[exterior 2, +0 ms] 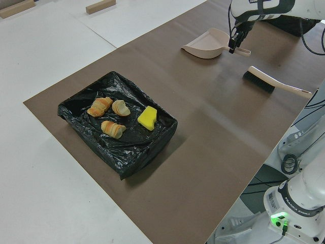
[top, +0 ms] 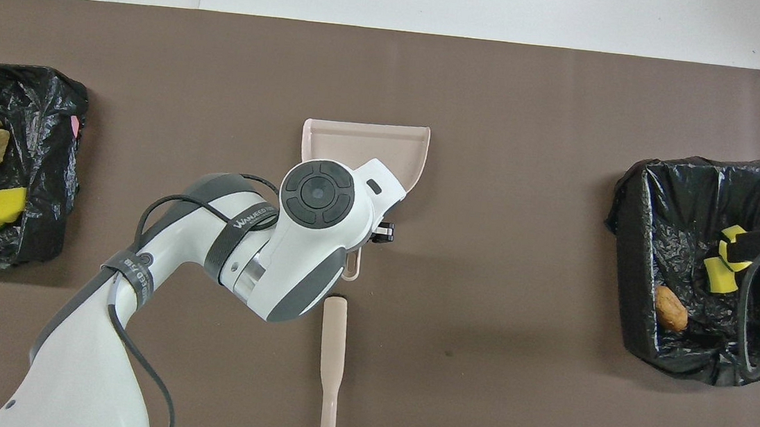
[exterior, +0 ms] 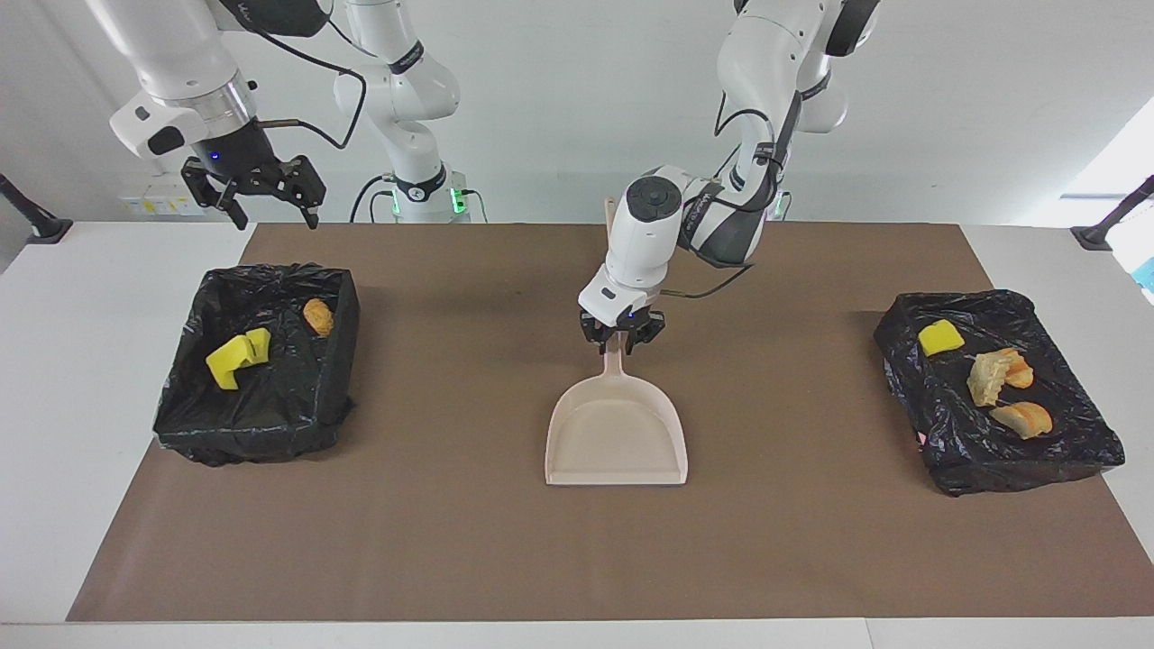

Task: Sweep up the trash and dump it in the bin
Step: 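Bring the empty dustpan to the table center with the left gripper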

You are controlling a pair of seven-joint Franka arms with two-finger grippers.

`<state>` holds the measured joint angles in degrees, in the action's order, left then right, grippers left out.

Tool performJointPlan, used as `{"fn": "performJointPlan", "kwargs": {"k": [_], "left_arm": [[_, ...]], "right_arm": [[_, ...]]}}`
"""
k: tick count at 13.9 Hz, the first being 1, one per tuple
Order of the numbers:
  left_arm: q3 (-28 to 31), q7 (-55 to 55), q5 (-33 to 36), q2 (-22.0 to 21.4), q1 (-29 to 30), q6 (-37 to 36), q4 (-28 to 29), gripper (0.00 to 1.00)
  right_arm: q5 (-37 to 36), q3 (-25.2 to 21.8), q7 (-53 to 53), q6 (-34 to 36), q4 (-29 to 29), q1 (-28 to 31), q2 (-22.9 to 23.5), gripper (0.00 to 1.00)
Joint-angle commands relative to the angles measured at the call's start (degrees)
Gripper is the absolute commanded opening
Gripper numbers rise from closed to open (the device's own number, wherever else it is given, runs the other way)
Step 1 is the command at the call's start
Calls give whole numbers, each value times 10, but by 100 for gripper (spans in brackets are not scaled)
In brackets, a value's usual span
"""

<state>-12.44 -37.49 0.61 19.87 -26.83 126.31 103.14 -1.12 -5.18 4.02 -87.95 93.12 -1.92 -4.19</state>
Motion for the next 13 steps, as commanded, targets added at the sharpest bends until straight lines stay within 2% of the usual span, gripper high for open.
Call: {"fn": "performJointPlan", "kwargs": {"k": [1, 3, 6, 13], "left_arm": [[10, -12, 6, -7, -8, 14, 5, 100], [15, -1, 9, -23, -2, 9, 0, 100], [16, 38, 11, -44, 40, -2, -6, 100], [16, 238, 12, -127, 166, -110, -7, 100]], "right_arm": [[11, 2, -11, -1, 12, 3, -11, 100], [11, 2, -11, -1, 12, 3, -10, 100], [11, 2, -11, -1, 12, 3, -11, 100], [11, 2, -11, -1, 12, 3, -10, 100]]}}
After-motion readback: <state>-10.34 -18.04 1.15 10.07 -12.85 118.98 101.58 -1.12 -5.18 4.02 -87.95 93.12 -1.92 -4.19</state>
